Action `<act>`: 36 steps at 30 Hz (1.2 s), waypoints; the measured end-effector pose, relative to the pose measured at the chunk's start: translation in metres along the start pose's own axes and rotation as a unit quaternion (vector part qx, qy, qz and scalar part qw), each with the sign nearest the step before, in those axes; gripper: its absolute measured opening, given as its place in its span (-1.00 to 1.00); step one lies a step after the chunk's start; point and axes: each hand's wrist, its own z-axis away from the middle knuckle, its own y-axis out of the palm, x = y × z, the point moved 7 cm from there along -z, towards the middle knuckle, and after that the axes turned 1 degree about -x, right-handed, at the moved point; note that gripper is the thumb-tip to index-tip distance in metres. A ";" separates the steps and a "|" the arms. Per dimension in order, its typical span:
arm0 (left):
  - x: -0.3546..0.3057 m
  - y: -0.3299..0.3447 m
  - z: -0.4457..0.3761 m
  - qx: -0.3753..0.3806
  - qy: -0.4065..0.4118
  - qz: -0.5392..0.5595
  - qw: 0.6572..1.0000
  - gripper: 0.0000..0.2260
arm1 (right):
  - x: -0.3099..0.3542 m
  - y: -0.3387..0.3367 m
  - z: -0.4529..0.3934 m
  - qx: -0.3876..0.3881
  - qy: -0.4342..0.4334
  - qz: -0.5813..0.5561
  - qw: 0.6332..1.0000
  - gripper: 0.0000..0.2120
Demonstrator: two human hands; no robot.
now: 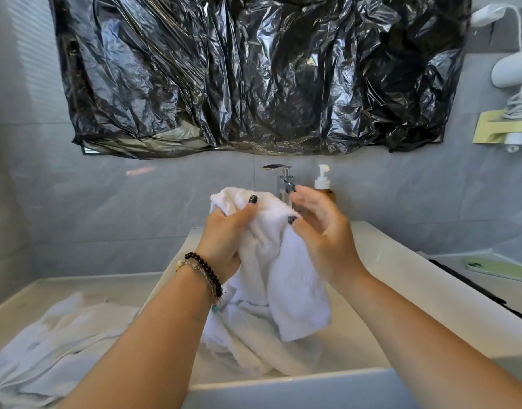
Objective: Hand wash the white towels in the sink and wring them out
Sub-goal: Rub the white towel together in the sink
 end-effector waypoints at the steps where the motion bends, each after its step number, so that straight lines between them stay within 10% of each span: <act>1: 0.001 0.002 0.000 0.010 -0.007 0.015 1.000 -0.81 | 0.004 0.010 0.004 0.038 -0.026 0.045 0.998 -0.47; 9: 0.006 0.031 0.020 0.210 -0.128 0.192 0.950 -0.43 | 0.015 0.056 0.017 0.168 -0.188 0.378 0.891 -0.14; 19: -0.010 0.010 0.009 0.127 -0.071 0.228 0.963 -0.47 | 0.022 0.061 0.029 0.256 -0.184 0.285 0.905 -0.23; 23: -0.012 0.010 0.010 0.119 -0.040 0.174 0.977 -0.62 | 0.031 0.024 0.015 0.092 -0.147 0.043 0.984 -0.58; 30: -0.020 -0.003 0.006 0.031 0.045 0.054 0.997 -0.91 | 0.001 0.004 0.006 -0.046 0.088 -0.089 0.991 -0.61; 36: -0.028 0.000 0.010 0.032 0.090 0.003 0.995 -0.85 | -0.026 0.046 0.022 0.214 0.317 -0.200 0.902 -0.56</act>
